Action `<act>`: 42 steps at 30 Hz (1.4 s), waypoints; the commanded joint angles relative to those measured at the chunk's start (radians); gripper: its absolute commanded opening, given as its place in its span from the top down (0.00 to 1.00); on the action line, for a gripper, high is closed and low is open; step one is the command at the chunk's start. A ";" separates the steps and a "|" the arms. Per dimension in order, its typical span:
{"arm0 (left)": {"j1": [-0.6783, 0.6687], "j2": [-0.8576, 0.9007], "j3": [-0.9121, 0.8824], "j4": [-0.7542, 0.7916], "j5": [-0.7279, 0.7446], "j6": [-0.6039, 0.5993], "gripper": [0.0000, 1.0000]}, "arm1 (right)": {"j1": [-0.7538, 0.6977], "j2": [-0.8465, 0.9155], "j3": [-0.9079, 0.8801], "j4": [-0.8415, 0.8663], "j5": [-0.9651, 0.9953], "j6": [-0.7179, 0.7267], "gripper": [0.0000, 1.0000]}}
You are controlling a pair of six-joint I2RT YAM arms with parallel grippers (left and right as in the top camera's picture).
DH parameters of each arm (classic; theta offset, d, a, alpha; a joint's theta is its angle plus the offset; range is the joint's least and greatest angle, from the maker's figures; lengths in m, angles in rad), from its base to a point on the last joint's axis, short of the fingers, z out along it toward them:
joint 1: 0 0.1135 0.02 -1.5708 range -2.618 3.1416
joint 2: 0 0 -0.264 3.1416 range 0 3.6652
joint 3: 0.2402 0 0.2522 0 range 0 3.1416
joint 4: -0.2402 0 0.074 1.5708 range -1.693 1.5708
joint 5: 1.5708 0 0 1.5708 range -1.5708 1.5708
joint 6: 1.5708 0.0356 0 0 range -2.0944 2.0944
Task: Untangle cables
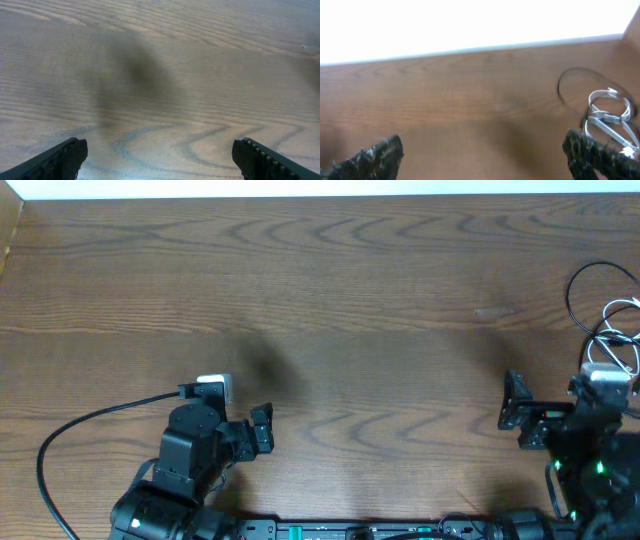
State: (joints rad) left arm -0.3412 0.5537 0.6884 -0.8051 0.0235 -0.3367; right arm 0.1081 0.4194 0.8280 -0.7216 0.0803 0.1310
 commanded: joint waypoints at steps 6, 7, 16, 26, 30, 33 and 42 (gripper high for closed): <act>0.002 0.000 -0.010 -0.002 -0.011 0.010 0.02 | 0.011 -0.208 -0.245 0.220 0.014 -0.043 0.01; 0.002 0.000 -0.010 -0.002 -0.011 0.010 0.02 | 0.013 -0.232 -0.278 0.249 0.014 -0.042 0.01; 0.002 0.000 -0.010 -0.002 -0.011 0.010 0.02 | 0.033 -0.414 -0.539 0.543 -0.004 -0.039 0.01; 0.002 0.000 -0.010 -0.001 -0.011 0.010 0.02 | 0.033 -0.414 -0.763 0.948 0.000 -0.039 0.01; 0.002 0.000 -0.010 -0.001 -0.011 0.010 0.02 | 0.033 -0.414 -0.822 1.040 0.005 -0.039 0.01; 0.002 0.000 -0.010 -0.002 -0.011 0.010 0.02 | 0.027 -0.414 -0.822 1.033 0.012 -0.055 0.01; 0.002 0.000 -0.010 -0.002 -0.011 0.010 0.02 | -0.009 -0.414 -0.822 0.868 -0.017 -0.084 0.01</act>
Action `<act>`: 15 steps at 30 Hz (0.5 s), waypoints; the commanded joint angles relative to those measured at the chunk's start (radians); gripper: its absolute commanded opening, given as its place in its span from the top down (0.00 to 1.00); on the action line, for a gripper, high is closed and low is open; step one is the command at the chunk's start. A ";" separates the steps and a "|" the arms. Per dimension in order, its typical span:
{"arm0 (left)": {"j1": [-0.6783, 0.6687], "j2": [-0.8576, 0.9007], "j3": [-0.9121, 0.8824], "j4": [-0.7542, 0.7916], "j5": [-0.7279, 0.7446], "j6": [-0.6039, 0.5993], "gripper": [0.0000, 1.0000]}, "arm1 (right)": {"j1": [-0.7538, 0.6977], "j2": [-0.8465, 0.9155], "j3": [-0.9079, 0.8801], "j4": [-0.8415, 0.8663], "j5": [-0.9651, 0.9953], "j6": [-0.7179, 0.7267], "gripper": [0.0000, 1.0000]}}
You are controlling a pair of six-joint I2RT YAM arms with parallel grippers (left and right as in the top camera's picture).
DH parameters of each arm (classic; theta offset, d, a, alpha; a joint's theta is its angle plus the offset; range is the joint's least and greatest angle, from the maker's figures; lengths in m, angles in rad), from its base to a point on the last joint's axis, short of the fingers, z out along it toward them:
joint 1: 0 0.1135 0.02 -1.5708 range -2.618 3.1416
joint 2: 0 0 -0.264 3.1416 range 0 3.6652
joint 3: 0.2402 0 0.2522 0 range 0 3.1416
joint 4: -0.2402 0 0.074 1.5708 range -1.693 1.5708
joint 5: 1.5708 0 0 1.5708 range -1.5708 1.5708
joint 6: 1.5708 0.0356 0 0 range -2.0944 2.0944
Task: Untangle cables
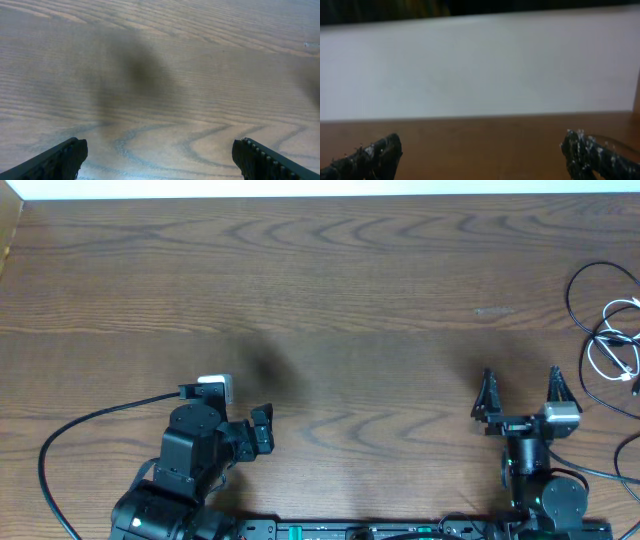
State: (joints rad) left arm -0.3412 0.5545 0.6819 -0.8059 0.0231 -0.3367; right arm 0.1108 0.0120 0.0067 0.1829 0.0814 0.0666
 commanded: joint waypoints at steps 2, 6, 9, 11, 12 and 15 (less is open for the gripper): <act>0.002 -0.001 -0.003 -0.001 -0.011 0.010 0.02 | -0.016 -0.007 -0.001 -0.106 -0.040 -0.020 0.01; 0.002 -0.001 -0.003 -0.001 -0.011 0.010 0.02 | -0.016 -0.007 -0.001 -0.248 -0.047 -0.020 0.01; 0.002 -0.001 -0.003 -0.001 -0.011 0.010 0.02 | -0.016 -0.007 -0.001 -0.258 -0.047 -0.050 0.01; 0.002 -0.001 -0.003 -0.001 -0.011 0.010 0.02 | -0.016 -0.007 -0.001 -0.258 -0.047 -0.050 0.01; 0.002 -0.001 -0.003 -0.001 -0.011 0.010 0.02 | -0.016 -0.007 -0.001 -0.257 -0.048 -0.049 0.01; 0.002 -0.001 -0.003 -0.001 -0.011 0.010 0.02 | -0.016 -0.007 -0.001 -0.243 -0.048 -0.049 0.01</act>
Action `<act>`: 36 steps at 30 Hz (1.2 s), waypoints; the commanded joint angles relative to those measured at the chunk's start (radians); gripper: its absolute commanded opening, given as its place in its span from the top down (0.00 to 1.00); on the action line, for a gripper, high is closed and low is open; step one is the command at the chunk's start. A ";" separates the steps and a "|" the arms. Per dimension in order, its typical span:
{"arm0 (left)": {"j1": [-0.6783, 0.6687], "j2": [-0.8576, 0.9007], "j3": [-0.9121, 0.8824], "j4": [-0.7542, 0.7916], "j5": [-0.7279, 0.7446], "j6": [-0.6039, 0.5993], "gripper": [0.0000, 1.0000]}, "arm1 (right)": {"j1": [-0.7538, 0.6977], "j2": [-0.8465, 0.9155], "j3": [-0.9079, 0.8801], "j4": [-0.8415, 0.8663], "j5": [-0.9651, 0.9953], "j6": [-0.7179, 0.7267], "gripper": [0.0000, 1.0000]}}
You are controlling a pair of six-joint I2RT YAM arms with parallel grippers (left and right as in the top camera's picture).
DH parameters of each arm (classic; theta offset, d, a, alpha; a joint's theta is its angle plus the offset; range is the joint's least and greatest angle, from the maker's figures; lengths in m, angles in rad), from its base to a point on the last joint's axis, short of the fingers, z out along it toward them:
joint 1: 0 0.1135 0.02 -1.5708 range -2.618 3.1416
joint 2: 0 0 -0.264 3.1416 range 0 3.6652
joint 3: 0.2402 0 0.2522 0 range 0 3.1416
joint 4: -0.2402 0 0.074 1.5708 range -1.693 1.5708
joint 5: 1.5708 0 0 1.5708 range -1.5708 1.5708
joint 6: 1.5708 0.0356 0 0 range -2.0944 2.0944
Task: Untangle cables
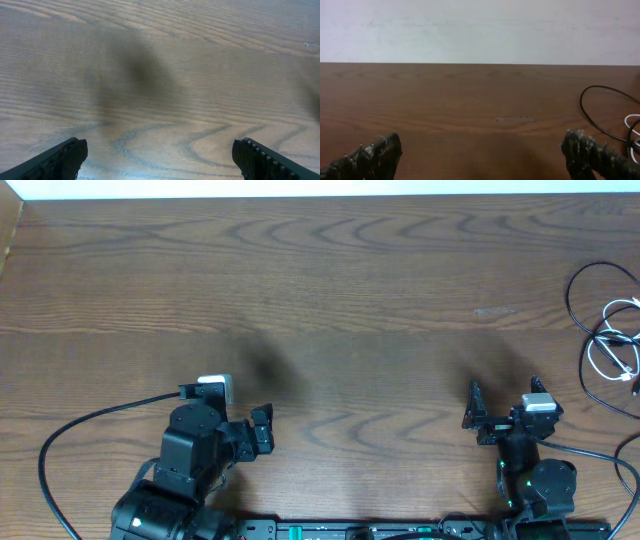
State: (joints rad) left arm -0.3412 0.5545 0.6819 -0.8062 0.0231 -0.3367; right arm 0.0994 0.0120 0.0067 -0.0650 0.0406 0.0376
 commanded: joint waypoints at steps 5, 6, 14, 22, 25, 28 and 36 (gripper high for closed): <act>0.002 -0.001 -0.003 0.000 -0.011 0.010 0.02 | -0.004 -0.007 -0.001 -0.007 -0.002 -0.020 0.01; 0.002 -0.001 -0.003 0.000 -0.011 0.010 0.02 | -0.004 -0.007 -0.001 -0.010 -0.003 -0.024 0.01; 0.002 -0.001 -0.003 0.000 -0.011 0.010 0.02 | -0.005 -0.007 -0.001 -0.008 -0.013 -0.035 0.01; 0.002 -0.001 -0.003 0.000 -0.011 0.010 0.02 | -0.004 -0.006 -0.001 -0.008 -0.014 -0.035 0.01; 0.002 -0.001 -0.003 0.000 -0.011 0.010 0.02 | -0.004 -0.006 -0.001 -0.008 -0.014 -0.035 0.01; 0.002 -0.001 -0.003 0.000 -0.011 0.010 0.02 | -0.004 -0.006 -0.001 -0.008 -0.013 -0.035 0.01; 0.002 -0.001 -0.003 0.000 -0.011 0.010 0.02 | -0.004 -0.006 -0.001 -0.008 -0.013 -0.035 0.01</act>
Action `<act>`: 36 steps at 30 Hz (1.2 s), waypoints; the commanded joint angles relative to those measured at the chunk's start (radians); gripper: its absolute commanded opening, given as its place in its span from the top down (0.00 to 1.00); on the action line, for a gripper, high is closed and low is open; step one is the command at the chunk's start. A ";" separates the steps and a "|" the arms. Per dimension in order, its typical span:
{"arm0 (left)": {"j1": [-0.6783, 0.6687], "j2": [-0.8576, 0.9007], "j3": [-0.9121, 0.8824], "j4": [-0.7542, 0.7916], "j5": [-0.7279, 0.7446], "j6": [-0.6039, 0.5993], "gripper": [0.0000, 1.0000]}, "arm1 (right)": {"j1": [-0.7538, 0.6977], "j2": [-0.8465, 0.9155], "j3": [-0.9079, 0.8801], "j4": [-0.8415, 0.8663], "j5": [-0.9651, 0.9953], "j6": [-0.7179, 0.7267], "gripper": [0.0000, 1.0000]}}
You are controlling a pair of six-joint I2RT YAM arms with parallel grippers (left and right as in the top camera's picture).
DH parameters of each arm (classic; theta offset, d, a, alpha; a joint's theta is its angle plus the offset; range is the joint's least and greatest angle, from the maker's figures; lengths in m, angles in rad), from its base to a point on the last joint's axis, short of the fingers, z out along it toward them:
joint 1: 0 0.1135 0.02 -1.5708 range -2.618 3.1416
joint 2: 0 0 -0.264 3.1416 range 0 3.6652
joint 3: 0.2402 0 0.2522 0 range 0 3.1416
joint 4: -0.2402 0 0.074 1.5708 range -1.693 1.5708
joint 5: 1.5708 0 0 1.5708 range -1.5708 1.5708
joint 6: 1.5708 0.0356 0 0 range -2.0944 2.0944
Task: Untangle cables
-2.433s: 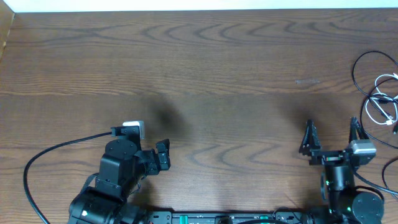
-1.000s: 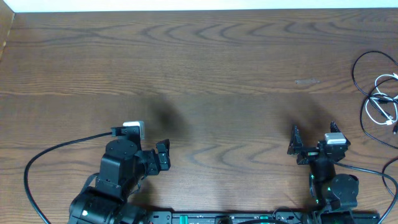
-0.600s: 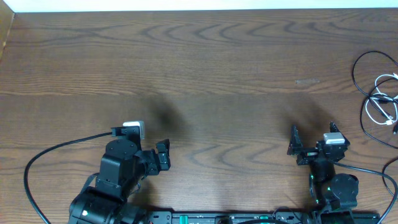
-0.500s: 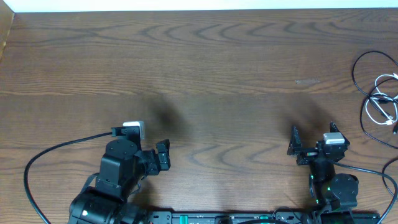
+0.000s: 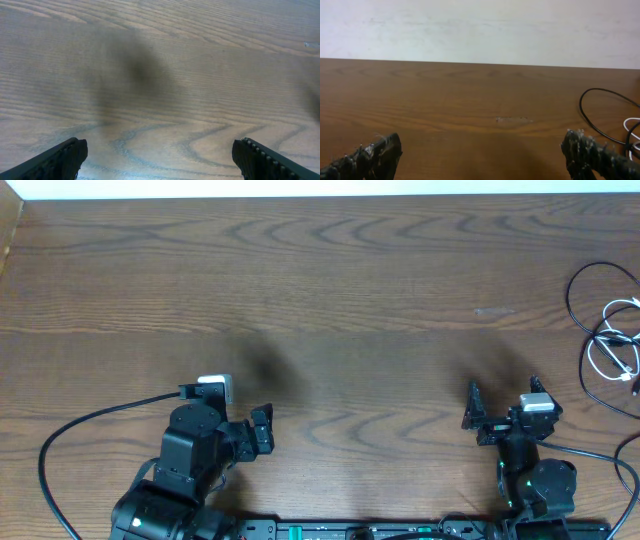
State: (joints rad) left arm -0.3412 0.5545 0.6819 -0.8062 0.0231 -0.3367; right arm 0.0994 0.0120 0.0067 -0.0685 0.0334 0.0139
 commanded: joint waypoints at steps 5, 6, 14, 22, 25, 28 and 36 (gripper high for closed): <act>0.002 -0.001 -0.003 0.000 -0.011 0.010 0.02 | -0.004 -0.006 -0.001 -0.005 -0.006 -0.011 0.01; 0.002 -0.001 -0.003 0.000 -0.011 0.010 0.02 | -0.004 -0.006 -0.001 -0.005 -0.006 -0.011 0.01; 0.002 -0.001 -0.003 -0.001 -0.011 0.010 0.02 | -0.004 -0.006 -0.001 -0.005 -0.006 -0.011 0.01; 0.051 -0.040 -0.025 0.028 -0.019 0.042 0.02 | -0.004 -0.006 -0.001 -0.005 -0.006 -0.011 0.01; 0.091 -0.080 -0.071 0.101 0.011 0.103 0.02 | -0.004 -0.006 -0.001 -0.005 -0.006 -0.011 0.01; 0.130 -0.154 -0.149 0.199 0.071 0.185 0.02 | -0.004 -0.006 -0.001 -0.005 -0.006 -0.011 0.01; 0.179 -0.370 -0.411 0.475 0.127 0.217 0.02 | -0.004 -0.006 -0.001 -0.005 -0.006 -0.011 0.01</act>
State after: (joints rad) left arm -0.1707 0.2489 0.3462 -0.3908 0.1200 -0.1570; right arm 0.0994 0.0120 0.0067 -0.0685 0.0330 0.0139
